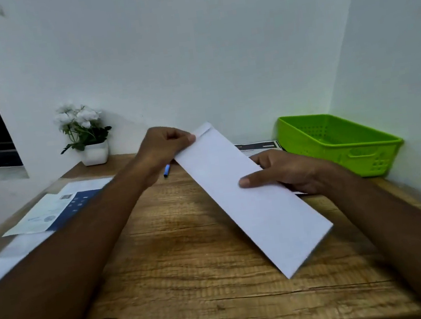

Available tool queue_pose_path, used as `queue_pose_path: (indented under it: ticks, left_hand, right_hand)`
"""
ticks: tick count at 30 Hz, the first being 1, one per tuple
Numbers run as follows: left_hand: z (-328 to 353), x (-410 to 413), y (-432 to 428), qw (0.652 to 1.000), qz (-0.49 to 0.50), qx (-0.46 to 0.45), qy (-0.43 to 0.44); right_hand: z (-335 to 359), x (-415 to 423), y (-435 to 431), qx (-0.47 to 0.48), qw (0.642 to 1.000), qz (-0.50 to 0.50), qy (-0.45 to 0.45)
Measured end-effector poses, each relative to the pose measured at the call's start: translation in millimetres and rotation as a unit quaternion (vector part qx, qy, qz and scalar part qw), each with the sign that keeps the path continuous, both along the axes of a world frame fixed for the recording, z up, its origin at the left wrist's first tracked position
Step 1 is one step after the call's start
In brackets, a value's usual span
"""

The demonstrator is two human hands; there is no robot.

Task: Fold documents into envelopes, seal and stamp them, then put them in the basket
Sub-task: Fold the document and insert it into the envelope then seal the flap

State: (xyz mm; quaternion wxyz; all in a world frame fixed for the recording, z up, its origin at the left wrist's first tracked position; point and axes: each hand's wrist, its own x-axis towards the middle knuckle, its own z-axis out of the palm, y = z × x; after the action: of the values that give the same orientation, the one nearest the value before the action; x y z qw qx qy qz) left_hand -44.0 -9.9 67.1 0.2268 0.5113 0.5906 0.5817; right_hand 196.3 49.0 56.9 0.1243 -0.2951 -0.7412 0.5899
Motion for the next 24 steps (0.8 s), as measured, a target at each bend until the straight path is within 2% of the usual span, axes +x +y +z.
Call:
queue_pose_path:
  ticks: [4,8,10,13,15,18,21,24]
  left_hand:
    - [7.4,-32.8,-13.8,0.996,-0.085,0.014,0.03]
    - [7.8,-61.0,-36.9,0.983,-0.161,-0.011,0.091]
    - [2.2,-72.2,-43.5,0.972,-0.191,-0.027,0.131]
    - [-5.2,-84.7,-42.8,0.959,-0.185,-0.056,0.206]
    - [-5.4,-87.1,-42.3,0.94,-0.202,-0.108,0.253]
    - [-5.6,-86.4,-45.0,0.903,-0.233,-0.187,0.308]
    - [-7.1,-84.4,-44.1,0.848,-0.221,-0.286,0.387]
    - [-1.4,-74.7,-48.4,0.794,-0.227,-0.396,0.402]
  right_hand:
    - [12.3,10.4,-0.7,-0.011,0.997,0.07,0.015]
    - [27.8,20.3,0.4,0.181,0.981,0.064,0.01]
    - [36.7,21.3,-4.6,0.276,0.958,0.077,0.029]
    - [40.4,11.6,-16.6,0.397,0.914,0.084,0.022]
    - [32.9,2.0,-24.1,0.437,0.893,0.107,0.004]
    - [15.4,-8.3,-28.7,0.423,0.888,0.169,-0.053]
    - [0.2,-13.4,-26.0,0.395,0.886,0.214,-0.112]
    - [-11.4,-17.0,-24.5,0.397,0.869,0.25,-0.155]
